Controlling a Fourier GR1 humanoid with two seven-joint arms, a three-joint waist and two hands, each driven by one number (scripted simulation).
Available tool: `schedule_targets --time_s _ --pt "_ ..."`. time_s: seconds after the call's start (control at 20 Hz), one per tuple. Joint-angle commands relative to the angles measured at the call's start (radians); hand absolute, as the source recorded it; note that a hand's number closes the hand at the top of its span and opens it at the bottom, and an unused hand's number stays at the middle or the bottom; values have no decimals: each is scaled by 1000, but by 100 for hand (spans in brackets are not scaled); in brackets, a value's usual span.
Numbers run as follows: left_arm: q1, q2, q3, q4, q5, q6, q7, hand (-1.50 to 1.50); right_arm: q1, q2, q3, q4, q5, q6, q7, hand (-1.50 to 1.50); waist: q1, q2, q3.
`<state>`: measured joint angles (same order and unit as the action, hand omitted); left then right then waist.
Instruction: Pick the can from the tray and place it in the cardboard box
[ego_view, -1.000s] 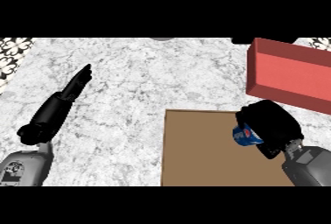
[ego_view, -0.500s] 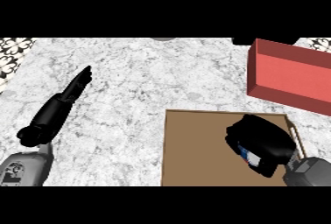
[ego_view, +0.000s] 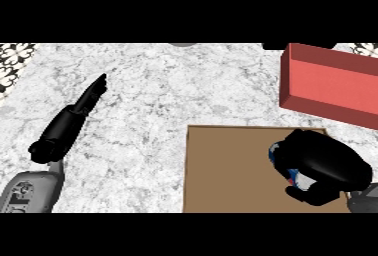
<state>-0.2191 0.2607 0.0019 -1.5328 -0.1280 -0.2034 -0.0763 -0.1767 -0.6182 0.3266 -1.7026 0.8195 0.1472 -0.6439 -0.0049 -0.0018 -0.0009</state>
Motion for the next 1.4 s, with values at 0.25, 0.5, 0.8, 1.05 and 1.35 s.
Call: schedule_targets --time_s 0.25,0.5,0.8,1.05,1.35 --pt "-26 14 31 2 18 -22 12 0 18 -29 -344 -137 -302 103 64 150 -12 -1 1" --pt "-5 -8 7 3 8 -19 28 0 -108 25 -493 -29 -444 165 312 150 6 1 0" --pt "16 -4 5 10 4 -41 -43 0 -348 -10 -561 267 -439 169 398 150 34 9 0" --pt "-55 -44 -4 50 -37 11 -11 0 -475 -83 -560 553 -334 119 261 150 29 12 1" --pt "-28 -4 12 18 13 -65 -9 0 -581 -168 -439 809 -162 136 189 150 59 19 2"
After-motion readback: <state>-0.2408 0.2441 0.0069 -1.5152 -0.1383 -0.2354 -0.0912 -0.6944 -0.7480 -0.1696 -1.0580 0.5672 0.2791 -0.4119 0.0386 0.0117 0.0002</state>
